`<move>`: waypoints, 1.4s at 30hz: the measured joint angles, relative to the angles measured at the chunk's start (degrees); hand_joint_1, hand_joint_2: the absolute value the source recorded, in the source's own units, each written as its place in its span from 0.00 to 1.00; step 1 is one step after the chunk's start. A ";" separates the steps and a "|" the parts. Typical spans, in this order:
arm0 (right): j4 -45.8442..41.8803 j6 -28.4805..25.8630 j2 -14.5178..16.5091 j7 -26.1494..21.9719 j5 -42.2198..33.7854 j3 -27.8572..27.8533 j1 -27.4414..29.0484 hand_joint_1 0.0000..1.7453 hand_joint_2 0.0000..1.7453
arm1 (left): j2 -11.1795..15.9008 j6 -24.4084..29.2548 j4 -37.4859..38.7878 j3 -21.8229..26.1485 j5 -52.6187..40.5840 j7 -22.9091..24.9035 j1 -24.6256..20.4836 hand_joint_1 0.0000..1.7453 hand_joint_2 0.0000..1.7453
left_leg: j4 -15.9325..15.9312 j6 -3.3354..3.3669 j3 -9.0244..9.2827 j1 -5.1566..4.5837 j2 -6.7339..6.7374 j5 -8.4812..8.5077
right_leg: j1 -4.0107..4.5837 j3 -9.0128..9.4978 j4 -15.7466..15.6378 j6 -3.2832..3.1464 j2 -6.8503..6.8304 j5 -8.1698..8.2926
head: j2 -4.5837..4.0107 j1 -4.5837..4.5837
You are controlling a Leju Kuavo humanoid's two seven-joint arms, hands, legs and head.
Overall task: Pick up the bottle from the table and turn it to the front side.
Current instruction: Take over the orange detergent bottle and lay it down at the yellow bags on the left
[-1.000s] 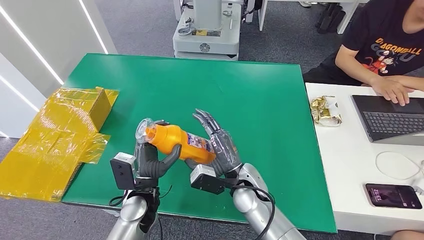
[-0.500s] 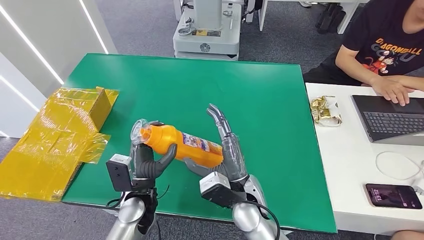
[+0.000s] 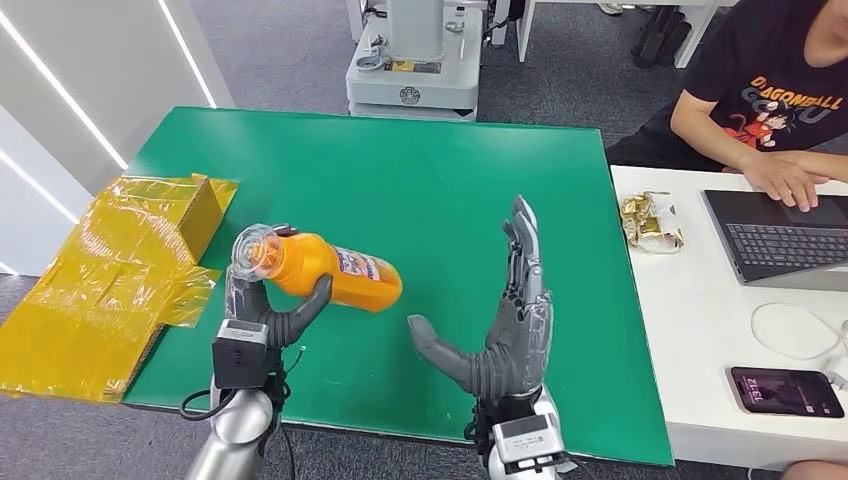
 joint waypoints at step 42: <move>-6.71 -7.10 -4.54 -1.41 -3.81 2.60 5.19 0.00 1.00 | 30.23 -14.44 27.02 -3.76 -49.63 25.64 -24.45 1.00 1.00 | -0.01 -0.12 0.00 0.08 0.10 0.10 | 0.09 -0.09 0.05 -0.14 0.11 0.08 | -0.01 -0.01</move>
